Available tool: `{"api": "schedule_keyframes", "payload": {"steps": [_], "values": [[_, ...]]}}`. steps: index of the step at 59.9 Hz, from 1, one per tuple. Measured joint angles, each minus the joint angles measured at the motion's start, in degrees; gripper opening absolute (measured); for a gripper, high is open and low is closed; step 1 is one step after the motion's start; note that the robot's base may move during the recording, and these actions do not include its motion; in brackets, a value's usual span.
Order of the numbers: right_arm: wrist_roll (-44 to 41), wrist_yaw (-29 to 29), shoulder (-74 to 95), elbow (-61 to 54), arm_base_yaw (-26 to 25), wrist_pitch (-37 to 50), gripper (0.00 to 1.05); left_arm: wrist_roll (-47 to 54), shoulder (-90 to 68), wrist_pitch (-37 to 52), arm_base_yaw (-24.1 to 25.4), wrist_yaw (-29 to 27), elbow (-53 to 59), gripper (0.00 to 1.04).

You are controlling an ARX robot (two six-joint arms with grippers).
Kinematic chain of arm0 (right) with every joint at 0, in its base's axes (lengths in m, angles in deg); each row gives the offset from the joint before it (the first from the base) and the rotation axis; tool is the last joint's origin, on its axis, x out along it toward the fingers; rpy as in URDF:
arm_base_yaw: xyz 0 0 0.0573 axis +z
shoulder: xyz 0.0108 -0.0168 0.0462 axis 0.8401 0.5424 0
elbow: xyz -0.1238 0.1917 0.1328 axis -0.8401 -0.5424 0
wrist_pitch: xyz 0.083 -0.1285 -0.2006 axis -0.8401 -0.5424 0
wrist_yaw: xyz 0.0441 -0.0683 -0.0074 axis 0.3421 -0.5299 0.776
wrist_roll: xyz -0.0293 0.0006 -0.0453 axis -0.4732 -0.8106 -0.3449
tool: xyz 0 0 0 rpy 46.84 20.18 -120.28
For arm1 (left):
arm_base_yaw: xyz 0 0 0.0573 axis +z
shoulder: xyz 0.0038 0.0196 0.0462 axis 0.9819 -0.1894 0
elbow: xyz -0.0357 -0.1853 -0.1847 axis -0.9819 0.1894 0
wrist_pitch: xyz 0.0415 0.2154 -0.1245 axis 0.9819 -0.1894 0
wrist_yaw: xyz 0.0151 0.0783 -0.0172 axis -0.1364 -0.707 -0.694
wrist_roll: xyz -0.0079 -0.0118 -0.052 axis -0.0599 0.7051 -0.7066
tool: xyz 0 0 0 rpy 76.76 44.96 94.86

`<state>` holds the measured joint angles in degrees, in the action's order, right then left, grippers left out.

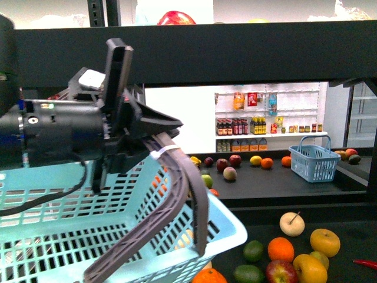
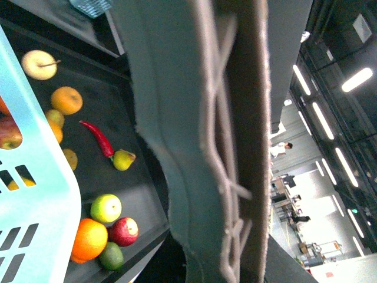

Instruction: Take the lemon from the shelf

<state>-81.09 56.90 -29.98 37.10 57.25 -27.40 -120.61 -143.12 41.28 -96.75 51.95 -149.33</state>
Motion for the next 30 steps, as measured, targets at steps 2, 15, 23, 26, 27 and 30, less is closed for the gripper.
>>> {"api": "schedule_keyframes", "payload": {"steps": [2, 15, 23, 26, 27, 30], "values": [[0.0, 0.0, 0.0, 0.0, 0.0, 0.0, 0.97, -0.2, -0.7, 0.4, -0.9, -0.3, -0.8, 0.09], [0.0, 0.0, 0.0, 0.0, 0.0, 0.0, 0.97, -0.3, -4.1, -2.3, -5.1, -2.5, -6.4, 0.09], [-1.7, -11.3, 2.9, 0.6, 3.2, -1.8, 0.97, -0.2, -4.4, -3.0, -5.2, -3.0, -6.7, 0.09], [-2.2, -18.5, 7.8, 1.4, 4.0, -2.0, 0.97, -0.2, -4.4, -3.0, -5.2, -3.3, -6.7, 0.09], [-2.1, -19.2, 8.8, 1.6, 3.9, -2.0, 0.97, -0.2, -4.4, -3.0, -5.1, -3.4, -6.8, 0.09], [-2.1, -20.3, 14.7, 2.3, 3.1, -0.8, 0.97, 0.3, -4.4, -3.0, -5.1, -3.6, -6.8, 0.09]]}}
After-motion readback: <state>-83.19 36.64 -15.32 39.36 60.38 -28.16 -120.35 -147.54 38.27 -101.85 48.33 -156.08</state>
